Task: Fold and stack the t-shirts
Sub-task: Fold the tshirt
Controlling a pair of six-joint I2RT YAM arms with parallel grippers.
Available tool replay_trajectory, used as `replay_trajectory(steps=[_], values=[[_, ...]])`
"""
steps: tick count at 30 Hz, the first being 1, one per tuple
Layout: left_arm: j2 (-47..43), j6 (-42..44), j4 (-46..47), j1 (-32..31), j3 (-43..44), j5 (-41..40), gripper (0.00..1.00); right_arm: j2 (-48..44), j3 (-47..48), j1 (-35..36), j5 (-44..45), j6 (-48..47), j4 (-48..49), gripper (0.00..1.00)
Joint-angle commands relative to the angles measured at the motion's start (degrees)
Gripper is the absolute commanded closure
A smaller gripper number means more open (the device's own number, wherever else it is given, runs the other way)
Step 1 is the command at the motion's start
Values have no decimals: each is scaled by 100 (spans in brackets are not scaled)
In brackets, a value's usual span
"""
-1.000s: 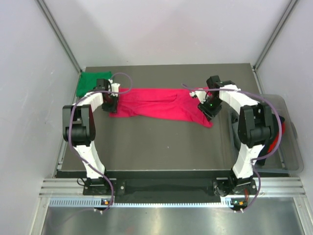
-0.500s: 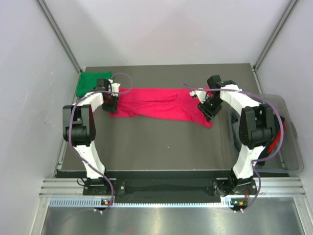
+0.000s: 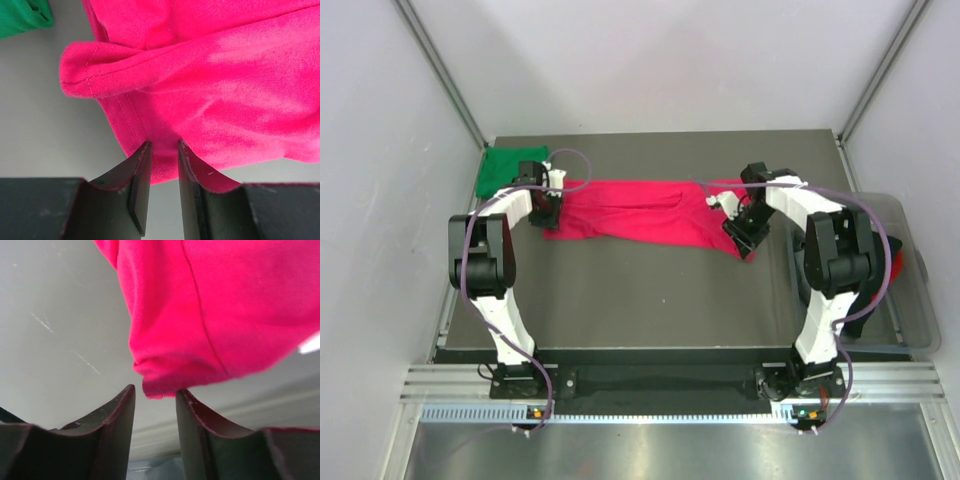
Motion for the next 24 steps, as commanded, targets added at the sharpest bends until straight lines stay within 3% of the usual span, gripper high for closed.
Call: replay_trajectory(steps=[1, 3, 8, 24], values=[[172, 118, 176, 26, -143, -189, 67, 144, -7, -78, -114, -47, -84, 62], [181, 127, 184, 35, -143, -224, 67, 180, -7, -78, -105, -56, -93, 69], [181, 223, 211, 44, -117, -329, 67, 136, -33, -78, 0, -56, -101, 99], [49, 514, 343, 158, 50, -1032, 67, -269, -51, -122, 915, -65, -260, 100]])
